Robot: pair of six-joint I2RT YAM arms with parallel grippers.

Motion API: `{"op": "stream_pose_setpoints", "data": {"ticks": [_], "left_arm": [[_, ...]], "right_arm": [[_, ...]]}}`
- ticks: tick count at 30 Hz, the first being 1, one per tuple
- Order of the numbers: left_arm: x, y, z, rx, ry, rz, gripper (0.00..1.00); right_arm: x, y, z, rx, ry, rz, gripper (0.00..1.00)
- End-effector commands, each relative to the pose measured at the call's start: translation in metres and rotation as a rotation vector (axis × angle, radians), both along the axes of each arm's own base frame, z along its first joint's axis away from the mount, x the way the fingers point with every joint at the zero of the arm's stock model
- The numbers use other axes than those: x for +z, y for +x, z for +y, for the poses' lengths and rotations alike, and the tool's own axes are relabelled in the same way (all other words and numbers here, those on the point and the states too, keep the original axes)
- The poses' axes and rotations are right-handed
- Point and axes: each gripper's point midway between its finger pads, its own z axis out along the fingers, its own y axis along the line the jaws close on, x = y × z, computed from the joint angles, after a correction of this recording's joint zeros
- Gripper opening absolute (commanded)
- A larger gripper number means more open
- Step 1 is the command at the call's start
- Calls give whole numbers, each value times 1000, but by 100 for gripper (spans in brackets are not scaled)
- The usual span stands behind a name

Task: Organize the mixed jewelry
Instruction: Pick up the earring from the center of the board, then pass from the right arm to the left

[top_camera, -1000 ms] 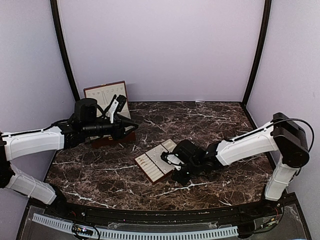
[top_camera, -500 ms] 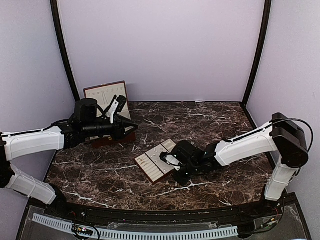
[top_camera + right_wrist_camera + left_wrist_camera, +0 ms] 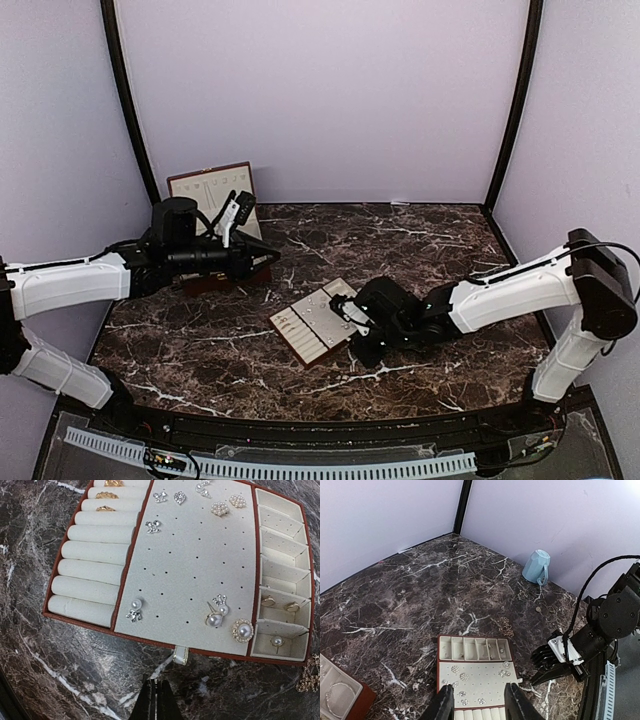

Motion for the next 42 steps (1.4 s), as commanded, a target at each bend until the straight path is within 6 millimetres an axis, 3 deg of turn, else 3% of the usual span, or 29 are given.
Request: {"op": "stream_pose_setpoints", "data": {"ticks": [1,7,12,17,24,30,36,42], "left_arm": [[18,-7,-16,-19,-42,18,38],[12,-22,-41,-28,-82,127,38],[10,-34,-55,-51,-188,264,38],[19,-48,-64,-110,-273,367,38],[24,-68,-86,-264,-316,492,40],[23,-72,-96,-327,-317,540,40],[34,-77,-100,-385,-346,552,41],[32,-75,-102,-373,-339,567,43]], "right_arm": [[34,-3,6,-43,133,-9,0],[79,3,1,-91,251,-69,0],[111,21,1,-126,382,-129,0],[156,41,13,-135,525,-218,0],[214,45,33,-73,687,-297,0],[234,42,35,-30,719,-347,0],[231,44,35,-18,683,-372,0],[232,43,37,-4,667,-391,0]]}}
